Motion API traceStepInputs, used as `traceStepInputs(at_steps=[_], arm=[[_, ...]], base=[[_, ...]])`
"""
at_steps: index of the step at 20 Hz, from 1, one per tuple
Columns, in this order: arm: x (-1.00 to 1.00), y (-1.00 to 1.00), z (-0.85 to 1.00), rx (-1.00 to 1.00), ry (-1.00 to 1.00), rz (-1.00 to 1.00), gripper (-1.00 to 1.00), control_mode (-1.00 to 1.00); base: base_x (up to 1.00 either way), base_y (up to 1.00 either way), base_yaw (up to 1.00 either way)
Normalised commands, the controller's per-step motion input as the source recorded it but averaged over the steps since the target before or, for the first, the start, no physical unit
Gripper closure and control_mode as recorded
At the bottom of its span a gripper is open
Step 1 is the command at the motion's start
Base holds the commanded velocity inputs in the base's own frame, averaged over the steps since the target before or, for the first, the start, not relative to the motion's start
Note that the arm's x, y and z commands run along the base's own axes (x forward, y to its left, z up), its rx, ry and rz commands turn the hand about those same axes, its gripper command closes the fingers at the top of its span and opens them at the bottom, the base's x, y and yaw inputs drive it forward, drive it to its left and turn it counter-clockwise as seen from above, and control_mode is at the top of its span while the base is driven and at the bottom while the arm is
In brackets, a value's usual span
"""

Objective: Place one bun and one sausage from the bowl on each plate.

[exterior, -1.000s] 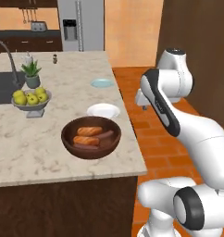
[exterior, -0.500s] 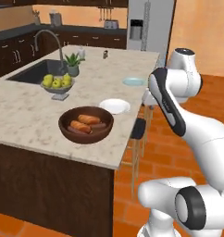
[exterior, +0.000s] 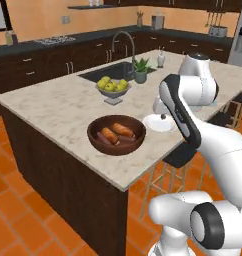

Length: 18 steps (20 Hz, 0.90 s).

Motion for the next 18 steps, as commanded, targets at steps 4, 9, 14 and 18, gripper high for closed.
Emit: traceStepInputs(at_steps=[4,9,14,18], arm=[[0.0,0.0,0.0,0.0,0.0,0.0,-1.0,1.0],[0.0,0.0,0.0,0.0,0.0,0.0,-1.0,1.0],[0.0,0.0,0.0,0.0,0.0,0.0,-1.0,1.0],[0.0,0.0,0.0,0.0,0.0,0.0,-1.0,1.0]], base=[[0.01,-0.88,0.74],[0.07,-0.88,0.73],[0.1,-0.66,0.49],[0.48,-0.36,0.18]])
